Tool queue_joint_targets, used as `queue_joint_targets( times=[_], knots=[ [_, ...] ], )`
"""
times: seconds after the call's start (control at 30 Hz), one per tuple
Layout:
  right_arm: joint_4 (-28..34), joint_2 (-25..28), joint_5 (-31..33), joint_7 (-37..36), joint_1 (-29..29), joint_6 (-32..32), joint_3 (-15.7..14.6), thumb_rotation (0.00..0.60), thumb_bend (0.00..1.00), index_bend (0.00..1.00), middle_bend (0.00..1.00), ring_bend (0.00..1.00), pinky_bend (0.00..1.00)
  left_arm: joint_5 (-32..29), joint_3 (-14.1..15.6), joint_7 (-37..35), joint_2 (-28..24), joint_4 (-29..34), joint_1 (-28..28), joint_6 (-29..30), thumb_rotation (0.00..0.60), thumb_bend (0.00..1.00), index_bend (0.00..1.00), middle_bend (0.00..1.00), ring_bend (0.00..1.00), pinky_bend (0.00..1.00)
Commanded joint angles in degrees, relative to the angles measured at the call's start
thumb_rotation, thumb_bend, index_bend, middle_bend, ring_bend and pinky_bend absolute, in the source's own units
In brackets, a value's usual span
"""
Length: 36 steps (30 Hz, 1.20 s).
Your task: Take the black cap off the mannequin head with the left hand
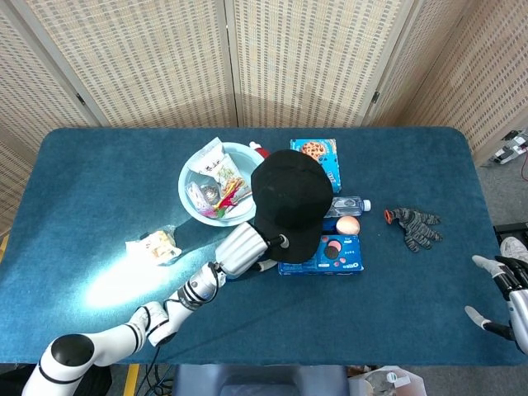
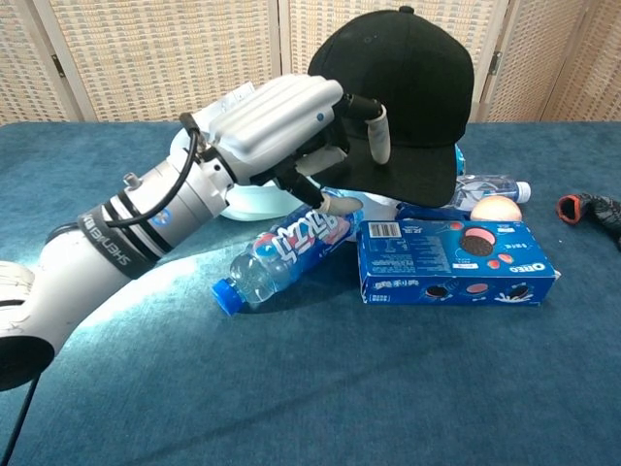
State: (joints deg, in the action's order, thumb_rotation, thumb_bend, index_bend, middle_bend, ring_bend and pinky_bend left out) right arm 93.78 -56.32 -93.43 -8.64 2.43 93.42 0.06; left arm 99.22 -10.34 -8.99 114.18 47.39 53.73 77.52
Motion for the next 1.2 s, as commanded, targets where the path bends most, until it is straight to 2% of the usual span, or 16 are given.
queue_joint_targets(
  times=[0.03,0.23,0.5,0.73,0.93,1.2],
  knots=[
    [-0.1,0.0,0.1,0.0,0.1,0.0,0.0,0.6,0.13,0.23,0.29,0.17,0.19,-0.9,-0.3,-0.1,0.7,-0.1,0.3,-0.1,0.6,0.17,0.49,0.98,0.98,1.0],
    [-0.2,0.0,0.2,-0.2,0.1,0.0,0.1,0.6,0.13,0.23,0.29,0.17,0.19,-2.4,-0.7,-0.4,1.8,-0.2,0.8,-0.3,0.6,0.24,0.53,0.99,0.99,1.0],
    [-0.1,0.0,0.3,-0.1,0.1,0.0,0.2,0.6,0.13,0.23,0.29,0.17,0.19,-4.1,-1.0,-2.6,1.9,1.5,0.9,-0.5,0.6,0.3,0.53,1.0,1.0,1.0],
    [-0.1,0.1,0.2,-0.1,0.1,0.1,0.3,0.6,0.13,0.23,0.29,0.17,0.19,-5.2,-1.4,-4.2,1.0,3.9,0.7,-0.1,0.6,0.44,0.56,1.0,1.0,1.0],
    [0.1,0.2,0.1,0.0,0.2,0.3,0.4,0.6,0.13,0.23,0.29,0.17,0.19,-7.1,-3.1,-5.3,-0.2,7.1,0.5,0.2,0.6,0.46,0.58,1.0,1.0,1.0],
    [0.1,0.3,0.1,-0.1,0.4,0.6,0.4,0.6,0.13,0.23,0.29,0.17,0.19,-9.1,-6.3,-3.1,-1.6,10.8,1.3,0.3,0.6,0.45,0.6,1.0,1.0,1.0]
  ],
)
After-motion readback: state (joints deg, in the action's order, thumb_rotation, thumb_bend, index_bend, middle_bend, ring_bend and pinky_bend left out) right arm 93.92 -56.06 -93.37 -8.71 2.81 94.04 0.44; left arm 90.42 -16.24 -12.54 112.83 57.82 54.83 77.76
